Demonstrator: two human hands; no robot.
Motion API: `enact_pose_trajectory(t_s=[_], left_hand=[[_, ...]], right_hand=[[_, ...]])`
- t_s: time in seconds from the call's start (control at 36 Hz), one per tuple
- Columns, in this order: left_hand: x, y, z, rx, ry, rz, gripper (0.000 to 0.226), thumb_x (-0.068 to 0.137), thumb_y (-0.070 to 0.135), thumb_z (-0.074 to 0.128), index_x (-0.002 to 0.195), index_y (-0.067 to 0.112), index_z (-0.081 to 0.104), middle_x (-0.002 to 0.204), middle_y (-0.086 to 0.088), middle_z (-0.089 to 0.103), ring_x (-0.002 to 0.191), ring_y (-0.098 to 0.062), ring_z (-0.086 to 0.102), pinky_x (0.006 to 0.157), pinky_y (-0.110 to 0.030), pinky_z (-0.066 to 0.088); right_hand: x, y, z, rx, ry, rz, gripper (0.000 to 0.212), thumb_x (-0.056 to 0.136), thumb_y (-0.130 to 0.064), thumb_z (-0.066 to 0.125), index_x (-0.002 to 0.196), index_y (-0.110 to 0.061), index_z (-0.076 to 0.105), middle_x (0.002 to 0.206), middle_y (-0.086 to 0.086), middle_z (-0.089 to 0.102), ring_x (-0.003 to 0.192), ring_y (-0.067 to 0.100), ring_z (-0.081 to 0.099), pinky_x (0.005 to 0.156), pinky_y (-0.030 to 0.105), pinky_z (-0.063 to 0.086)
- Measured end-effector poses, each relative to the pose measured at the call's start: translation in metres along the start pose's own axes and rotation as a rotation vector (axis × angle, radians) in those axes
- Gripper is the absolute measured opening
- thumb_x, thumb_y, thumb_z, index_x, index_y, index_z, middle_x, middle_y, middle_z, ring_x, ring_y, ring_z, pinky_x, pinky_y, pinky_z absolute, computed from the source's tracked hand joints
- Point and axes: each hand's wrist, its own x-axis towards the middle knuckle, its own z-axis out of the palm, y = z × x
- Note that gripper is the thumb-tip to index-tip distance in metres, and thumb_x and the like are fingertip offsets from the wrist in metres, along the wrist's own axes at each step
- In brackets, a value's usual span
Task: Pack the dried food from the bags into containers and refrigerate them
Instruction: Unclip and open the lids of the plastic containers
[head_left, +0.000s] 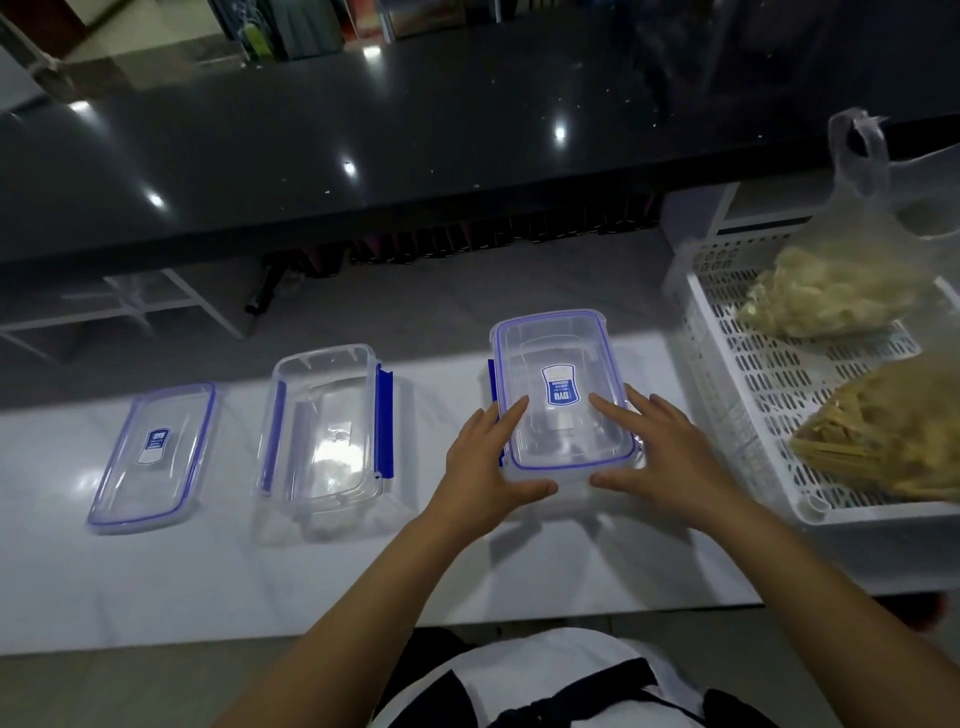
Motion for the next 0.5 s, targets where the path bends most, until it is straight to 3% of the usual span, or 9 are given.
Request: enact_pose_trajectory(t_s=[0.17,0.31,0.42,0.5], left_hand=[[0.003,-0.001,-0.002,0.049,-0.02,-0.018,0.1,0.079,0.057,0.076,0.156,0.045,0.014,0.166,0.014,0.015,0.155,-0.017,0.003,0.123,-0.05,0.014],[-0.01,0.004,-0.022,-0.003,0.044,0.019,0.101,0.08,0.058,0.074,0.155,0.05,0.007,0.167,0.018,0.004,0.154,-0.007,-0.005,0.121,-0.041,0.009],[-0.039,-0.005,-0.055,-0.018,0.136,0.025,0.099,0.079,0.061,0.072,0.144,0.068,-0.002,0.166,0.025,-0.002,0.151,0.001,-0.011,0.116,-0.034,0.007],[-0.068,-0.025,-0.087,-0.009,0.191,-0.004,0.097,0.074,0.069,0.068,0.142,0.07,-0.001,0.164,0.028,0.0,0.151,0.003,-0.011,0.119,-0.036,0.008]], right_hand=[[-0.006,-0.003,0.001,0.066,0.059,-0.033,0.092,0.069,-0.04,0.087,0.136,-0.057,0.027,0.163,-0.008,0.02,0.153,0.023,0.007,0.121,0.051,0.014],[-0.015,-0.029,0.001,0.065,0.189,-0.136,0.089,0.071,-0.037,0.087,0.138,-0.054,0.031,0.158,-0.017,0.016,0.152,0.022,0.008,0.121,0.051,0.013],[-0.02,-0.068,0.012,0.082,0.184,-0.205,0.09,0.072,-0.04,0.084,0.14,-0.055,0.027,0.16,-0.018,0.013,0.152,0.016,0.005,0.12,0.049,0.012],[-0.018,-0.103,0.034,0.084,0.163,-0.279,0.086,0.071,-0.051,0.077,0.143,-0.048,0.03,0.161,-0.013,0.018,0.152,0.021,0.007,0.12,0.053,0.014]])
